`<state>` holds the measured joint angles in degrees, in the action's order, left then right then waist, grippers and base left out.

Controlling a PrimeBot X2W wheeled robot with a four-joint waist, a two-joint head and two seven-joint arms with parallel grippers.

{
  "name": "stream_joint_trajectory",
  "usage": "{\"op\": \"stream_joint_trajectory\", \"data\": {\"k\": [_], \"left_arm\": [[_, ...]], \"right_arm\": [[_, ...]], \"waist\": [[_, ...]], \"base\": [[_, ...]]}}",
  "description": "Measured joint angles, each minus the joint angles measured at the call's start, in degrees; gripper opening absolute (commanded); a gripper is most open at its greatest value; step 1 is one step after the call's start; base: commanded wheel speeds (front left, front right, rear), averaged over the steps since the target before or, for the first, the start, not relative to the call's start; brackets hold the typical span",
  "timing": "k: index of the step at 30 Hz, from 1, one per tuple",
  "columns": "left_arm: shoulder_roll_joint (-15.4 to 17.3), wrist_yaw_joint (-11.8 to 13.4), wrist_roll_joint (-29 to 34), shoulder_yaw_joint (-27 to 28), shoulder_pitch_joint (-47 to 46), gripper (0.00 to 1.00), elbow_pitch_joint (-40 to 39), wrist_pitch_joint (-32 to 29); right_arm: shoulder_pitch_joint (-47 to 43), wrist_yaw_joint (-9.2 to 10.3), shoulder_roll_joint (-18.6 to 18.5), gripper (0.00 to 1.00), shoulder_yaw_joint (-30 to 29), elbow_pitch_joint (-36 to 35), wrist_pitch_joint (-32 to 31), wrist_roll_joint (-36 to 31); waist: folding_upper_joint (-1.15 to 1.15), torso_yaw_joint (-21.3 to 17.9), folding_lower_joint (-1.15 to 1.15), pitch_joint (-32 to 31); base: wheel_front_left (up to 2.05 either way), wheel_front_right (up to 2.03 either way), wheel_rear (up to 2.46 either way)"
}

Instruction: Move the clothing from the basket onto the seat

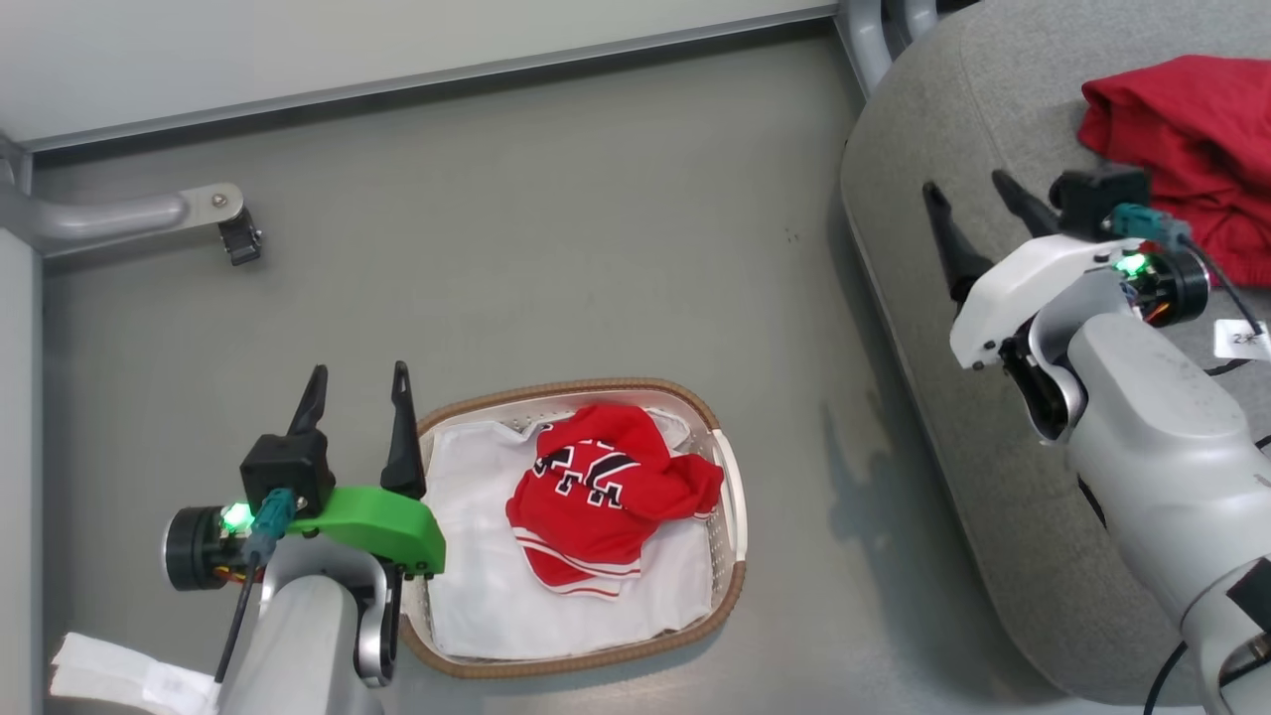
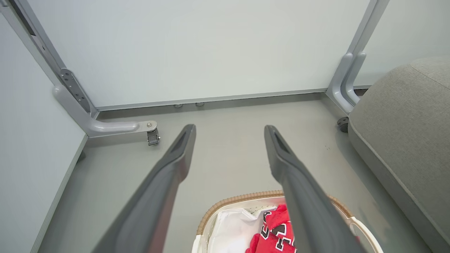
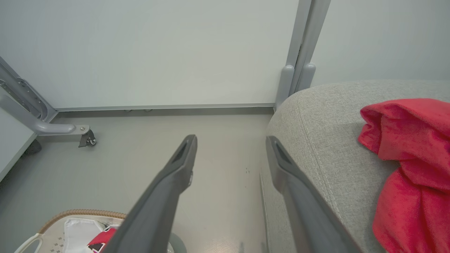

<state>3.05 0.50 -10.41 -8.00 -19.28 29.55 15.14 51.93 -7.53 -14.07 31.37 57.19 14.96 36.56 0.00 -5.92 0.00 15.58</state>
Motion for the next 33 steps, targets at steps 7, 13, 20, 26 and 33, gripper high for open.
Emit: {"op": "stream_joint_trajectory", "data": {"k": [7,13,20,26,33], "left_arm": [[-0.1,-0.2,1.2,2.9,2.0,1.0,-1.6,0.0],[-0.1,-0.5,1.7,5.0,3.9,1.0,-2.1,0.0],[-0.2,-0.5,2.0,5.8,7.3,1.0,-2.7,0.0],[-0.2,-0.2,1.4,4.8,10.4,1.0,-3.9,0.0],[-0.2,0.5,0.8,3.0,14.7,1.0,-6.4,0.0]], "right_arm": [[-8.1,0.0,2.1,1.0,-10.9,-10.0,0.1,-8.2],[-14.7,0.0,5.5,1.0,-17.3,-16.1,0.1,-14.8],[-20.8,0.0,8.4,1.0,-21.0,-21.3,0.1,-19.6],[-26.0,0.0,9.9,1.0,-23.3,-23.8,0.1,-20.9],[-30.6,0.0,10.4,1.0,-24.4,-24.9,0.1,-22.1]], "waist": [[0.0,0.6,0.0,-0.8],[0.0,1.0,0.0,-2.0],[0.0,1.1,0.0,-4.0],[0.0,1.4,0.0,-6.1],[0.0,2.0,0.0,-8.6]], "base": [[0.0,0.0,0.0],[0.0,0.0,0.0],[0.0,0.0,0.0],[0.0,0.0,0.0],[0.0,0.0,0.0]]}}
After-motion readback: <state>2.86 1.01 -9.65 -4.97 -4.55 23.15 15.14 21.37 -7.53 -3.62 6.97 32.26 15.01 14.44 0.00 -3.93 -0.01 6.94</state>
